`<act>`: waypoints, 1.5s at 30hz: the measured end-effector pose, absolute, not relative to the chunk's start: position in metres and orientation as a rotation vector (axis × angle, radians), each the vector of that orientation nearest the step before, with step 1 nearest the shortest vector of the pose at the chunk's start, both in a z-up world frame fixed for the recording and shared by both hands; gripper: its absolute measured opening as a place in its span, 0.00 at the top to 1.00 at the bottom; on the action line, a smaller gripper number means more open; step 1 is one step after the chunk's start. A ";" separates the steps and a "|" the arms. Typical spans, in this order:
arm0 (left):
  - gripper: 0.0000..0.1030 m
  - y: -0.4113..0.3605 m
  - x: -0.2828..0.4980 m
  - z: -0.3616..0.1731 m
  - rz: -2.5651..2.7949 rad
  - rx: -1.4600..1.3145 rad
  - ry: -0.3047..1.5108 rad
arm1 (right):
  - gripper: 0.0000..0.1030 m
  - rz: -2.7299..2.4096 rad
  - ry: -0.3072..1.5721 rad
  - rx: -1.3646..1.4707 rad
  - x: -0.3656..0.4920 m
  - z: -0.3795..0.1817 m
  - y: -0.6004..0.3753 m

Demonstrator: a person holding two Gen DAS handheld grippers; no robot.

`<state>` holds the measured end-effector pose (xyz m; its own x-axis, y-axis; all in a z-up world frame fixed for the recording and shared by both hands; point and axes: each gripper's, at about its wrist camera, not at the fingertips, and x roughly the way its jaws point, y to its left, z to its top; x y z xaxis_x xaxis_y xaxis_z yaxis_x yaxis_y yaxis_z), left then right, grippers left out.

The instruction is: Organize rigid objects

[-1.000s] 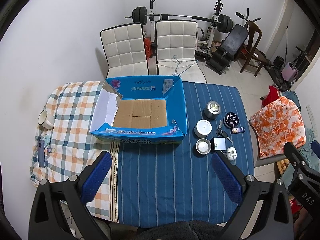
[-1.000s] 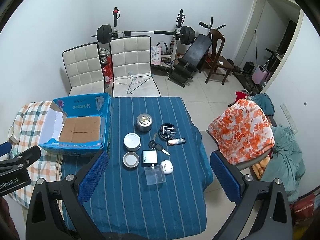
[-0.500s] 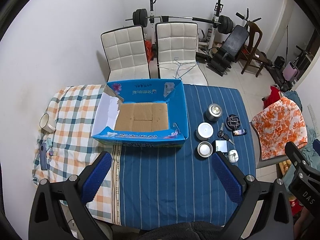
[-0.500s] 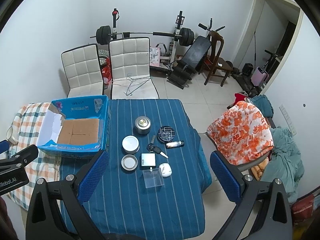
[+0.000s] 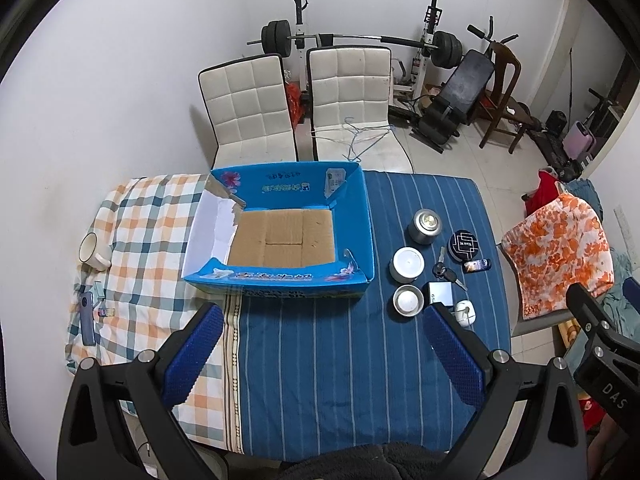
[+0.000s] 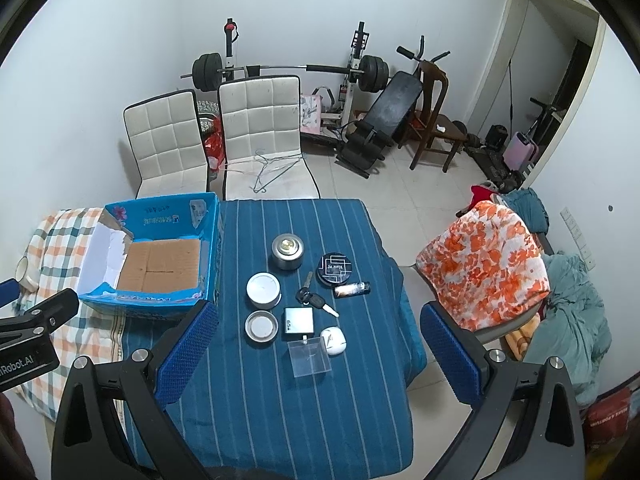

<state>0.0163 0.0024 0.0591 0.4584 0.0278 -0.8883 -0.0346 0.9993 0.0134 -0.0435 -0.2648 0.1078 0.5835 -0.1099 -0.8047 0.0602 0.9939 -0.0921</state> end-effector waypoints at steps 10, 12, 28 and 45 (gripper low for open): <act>0.00 -0.028 0.068 0.026 -0.036 -0.006 1.136 | 0.00 -0.149 1.054 0.039 0.005 0.055 -0.309; 0.00 -0.041 0.088 0.012 -0.051 -0.003 1.139 | 0.00 -0.167 1.077 0.043 0.029 0.032 -0.323; 0.00 -0.154 0.285 -0.176 -0.125 0.133 1.411 | 0.03 -0.127 1.448 0.159 0.250 -0.239 -0.392; 0.00 -0.195 0.317 -0.244 -0.230 0.100 1.609 | 0.25 -0.164 1.570 0.189 0.276 -0.300 -0.439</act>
<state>0.3173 -0.1947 -0.2444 -0.0534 -0.0773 -0.9956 0.2052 0.9749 -0.0867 0.2757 -0.4389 -0.3004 -0.0044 0.0167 -0.9999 0.2230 0.9747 0.0153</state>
